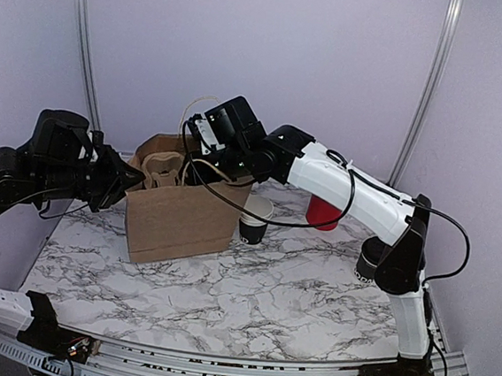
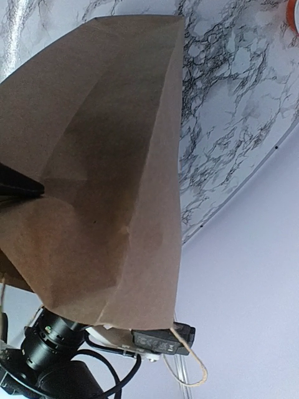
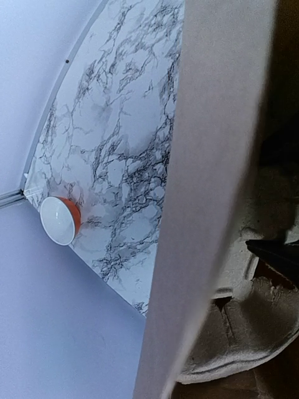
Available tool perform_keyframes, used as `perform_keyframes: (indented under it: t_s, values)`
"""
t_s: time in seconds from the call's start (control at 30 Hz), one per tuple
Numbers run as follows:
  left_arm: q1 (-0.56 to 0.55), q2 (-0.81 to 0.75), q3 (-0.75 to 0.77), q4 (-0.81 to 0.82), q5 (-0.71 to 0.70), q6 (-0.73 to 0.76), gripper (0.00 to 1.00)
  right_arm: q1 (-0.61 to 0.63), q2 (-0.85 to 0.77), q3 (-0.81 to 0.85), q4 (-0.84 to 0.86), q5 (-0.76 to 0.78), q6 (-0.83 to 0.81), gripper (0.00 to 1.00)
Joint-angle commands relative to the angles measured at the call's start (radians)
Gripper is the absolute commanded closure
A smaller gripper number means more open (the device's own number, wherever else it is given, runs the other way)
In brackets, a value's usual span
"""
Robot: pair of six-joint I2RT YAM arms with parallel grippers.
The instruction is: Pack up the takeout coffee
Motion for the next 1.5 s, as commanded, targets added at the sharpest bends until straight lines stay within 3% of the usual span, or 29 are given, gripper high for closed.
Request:
perform_keyframes:
  t_s: [0.0, 0.2, 0.4, 0.73, 1.47]
  values:
    - [-0.012, 0.012, 0.050, 0.063, 0.116, 0.048, 0.81, 0.004, 0.004, 0.066, -0.061, -0.013, -0.036, 0.62]
    - [-0.013, -0.025, 0.058, 0.063, 0.125, 0.101, 0.74, 0.012, -0.029, 0.032, -0.111, -0.034, -0.067, 0.62]
    - [-0.013, -0.088, 0.023, 0.054, 0.103, 0.123, 0.48, 0.020, -0.033, 0.007, -0.144, -0.071, -0.082, 0.62]
    - [-0.013, -0.191, 0.057, -0.015, -0.007, 0.255, 0.31, 0.030, -0.025, 0.009, -0.173, -0.116, -0.112, 0.62]
    - [-0.013, -0.180, 0.029, -0.027, -0.093, 0.350, 0.25, 0.050, 0.064, 0.084, -0.200, -0.048, -0.097, 0.62]
